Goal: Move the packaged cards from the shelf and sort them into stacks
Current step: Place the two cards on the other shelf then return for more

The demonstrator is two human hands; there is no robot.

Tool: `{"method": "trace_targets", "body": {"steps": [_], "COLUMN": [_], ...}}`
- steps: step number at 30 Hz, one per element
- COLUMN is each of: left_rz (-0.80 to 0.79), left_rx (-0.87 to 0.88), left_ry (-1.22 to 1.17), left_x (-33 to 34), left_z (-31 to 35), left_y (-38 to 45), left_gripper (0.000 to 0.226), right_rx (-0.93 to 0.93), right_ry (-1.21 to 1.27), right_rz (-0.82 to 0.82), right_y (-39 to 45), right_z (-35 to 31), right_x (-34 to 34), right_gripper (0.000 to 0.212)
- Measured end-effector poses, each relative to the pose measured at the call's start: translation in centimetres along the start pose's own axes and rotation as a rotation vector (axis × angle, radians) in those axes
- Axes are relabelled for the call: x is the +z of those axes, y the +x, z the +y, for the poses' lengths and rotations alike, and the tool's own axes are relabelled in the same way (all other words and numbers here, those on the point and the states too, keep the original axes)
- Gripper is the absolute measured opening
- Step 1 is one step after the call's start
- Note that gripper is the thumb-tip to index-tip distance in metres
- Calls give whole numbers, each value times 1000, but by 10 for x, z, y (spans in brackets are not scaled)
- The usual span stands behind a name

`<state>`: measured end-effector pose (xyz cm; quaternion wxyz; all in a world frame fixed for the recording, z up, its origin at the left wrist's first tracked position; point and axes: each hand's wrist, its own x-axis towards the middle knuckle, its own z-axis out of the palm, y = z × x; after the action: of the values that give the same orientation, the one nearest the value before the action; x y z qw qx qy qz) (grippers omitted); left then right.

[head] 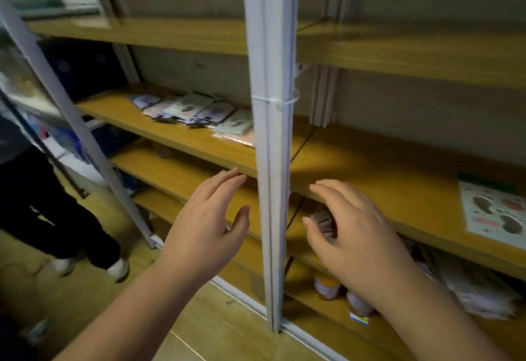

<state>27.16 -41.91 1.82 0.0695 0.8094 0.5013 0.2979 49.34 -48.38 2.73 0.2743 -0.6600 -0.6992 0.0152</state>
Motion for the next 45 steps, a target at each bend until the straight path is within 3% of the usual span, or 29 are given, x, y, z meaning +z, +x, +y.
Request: {"method": "trace_targets", "body": {"steps": [5,11,23,28,39,42,45], "left_rz": [20,1,-12,-25,-140,-88,-206], "left_rx": [-78,-164,-120,-148,-68,-61,-117], "left_ry": [42,-23,60,16,-56,10,224], "left_x": [-44,-65,-44,-40,-5,4,14], "left_z": [-94,-155,-232,-268,-348,-367,-380], "left_y": [3,18,123,159,262,300,339], "left_gripper": [58,58,61,60,53,42,65], "right_rx": [-42,-42,-45,-38,144,176,205], "right_ry": [-19,-19,56,50,0,-27,-64], "right_rz": [-34,-74,-12,-61,-53,-55,-55], "right_y": [49,90,215,260,322,333,342], "right_z": [-72,-115,-121,-123,-131,-136,-143], "right_x": [59,95,152,169,211,225,235], "right_gripper": [54,54,54,54,52,53,53]}}
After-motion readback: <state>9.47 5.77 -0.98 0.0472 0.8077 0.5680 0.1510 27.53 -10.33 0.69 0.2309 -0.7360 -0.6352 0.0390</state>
